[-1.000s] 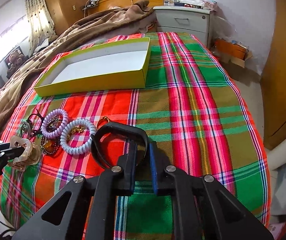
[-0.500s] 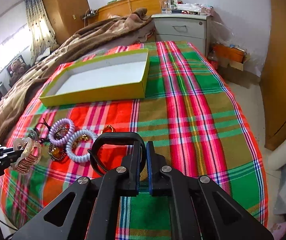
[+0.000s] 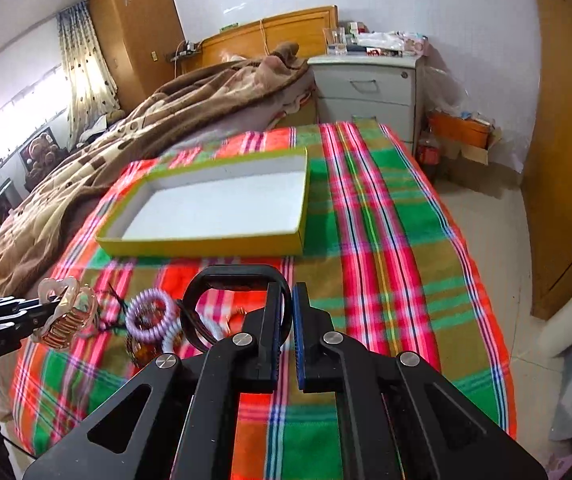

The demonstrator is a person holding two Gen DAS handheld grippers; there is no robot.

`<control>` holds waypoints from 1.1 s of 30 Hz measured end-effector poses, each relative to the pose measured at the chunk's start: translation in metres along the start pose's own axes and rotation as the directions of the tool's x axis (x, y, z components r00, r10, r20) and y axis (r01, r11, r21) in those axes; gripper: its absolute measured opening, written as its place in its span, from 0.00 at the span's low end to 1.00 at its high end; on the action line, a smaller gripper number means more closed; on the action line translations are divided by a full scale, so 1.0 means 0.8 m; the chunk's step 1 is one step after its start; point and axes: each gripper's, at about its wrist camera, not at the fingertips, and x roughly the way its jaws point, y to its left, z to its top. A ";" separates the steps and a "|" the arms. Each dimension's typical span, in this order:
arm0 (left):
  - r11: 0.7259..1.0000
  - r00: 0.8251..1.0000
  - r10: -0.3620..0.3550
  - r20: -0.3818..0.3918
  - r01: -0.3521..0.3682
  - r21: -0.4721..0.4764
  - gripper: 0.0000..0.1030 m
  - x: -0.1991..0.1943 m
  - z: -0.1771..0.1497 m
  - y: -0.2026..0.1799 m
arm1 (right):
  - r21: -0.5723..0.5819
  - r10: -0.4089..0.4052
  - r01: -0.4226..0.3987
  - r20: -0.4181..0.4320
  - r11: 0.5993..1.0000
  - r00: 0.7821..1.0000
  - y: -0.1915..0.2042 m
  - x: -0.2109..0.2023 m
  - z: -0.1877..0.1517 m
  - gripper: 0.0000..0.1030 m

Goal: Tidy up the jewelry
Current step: 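Carry both items into the yellow box and open both tools to release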

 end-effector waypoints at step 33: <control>0.992 0.998 0.054 -0.030 -0.057 -0.109 0.18 0.150 0.158 0.068 | -0.042 -0.092 0.089 -0.072 0.995 0.993 0.020 0.176 0.126 0.05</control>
